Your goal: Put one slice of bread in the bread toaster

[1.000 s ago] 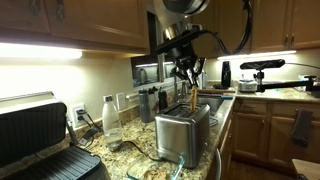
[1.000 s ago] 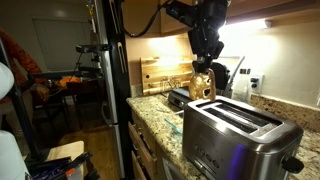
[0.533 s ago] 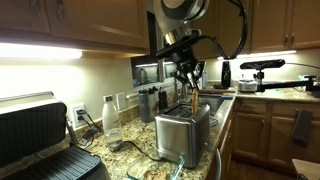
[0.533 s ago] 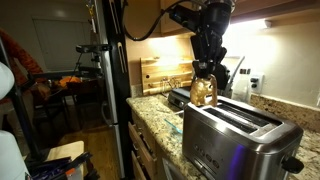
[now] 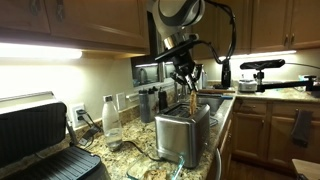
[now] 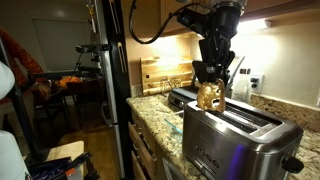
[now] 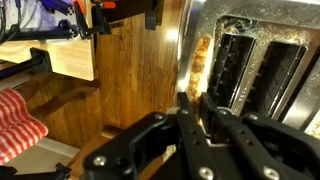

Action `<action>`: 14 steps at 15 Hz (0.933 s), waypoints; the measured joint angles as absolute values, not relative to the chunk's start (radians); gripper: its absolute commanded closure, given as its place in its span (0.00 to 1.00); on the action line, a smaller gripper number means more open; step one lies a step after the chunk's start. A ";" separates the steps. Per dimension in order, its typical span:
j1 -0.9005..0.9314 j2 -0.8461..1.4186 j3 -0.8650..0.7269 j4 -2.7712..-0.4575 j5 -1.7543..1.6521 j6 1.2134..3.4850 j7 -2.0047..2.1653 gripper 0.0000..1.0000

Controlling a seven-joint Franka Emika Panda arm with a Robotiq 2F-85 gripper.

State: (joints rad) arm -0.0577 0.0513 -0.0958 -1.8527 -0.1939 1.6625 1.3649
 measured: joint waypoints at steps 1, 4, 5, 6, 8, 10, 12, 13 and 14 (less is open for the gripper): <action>-0.058 0.063 -0.097 -1.838 -0.194 1.662 1.365 0.94; -0.058 0.100 -0.100 -1.795 -0.194 1.662 1.365 0.94; -0.058 0.111 -0.100 -1.782 -0.193 1.662 1.365 0.94; -0.058 0.121 -0.101 -1.774 -0.193 1.662 1.365 0.94; -0.058 0.137 -0.103 -1.761 -0.193 1.662 1.365 0.94; -0.058 0.147 -0.105 -1.756 -0.192 1.662 1.365 0.94; -0.058 0.148 -0.109 -1.756 -0.192 1.662 1.365 0.60; -0.058 0.148 -0.110 -1.756 -0.192 1.662 1.365 0.59; -0.058 0.148 -0.112 -1.756 -0.192 1.662 1.365 0.53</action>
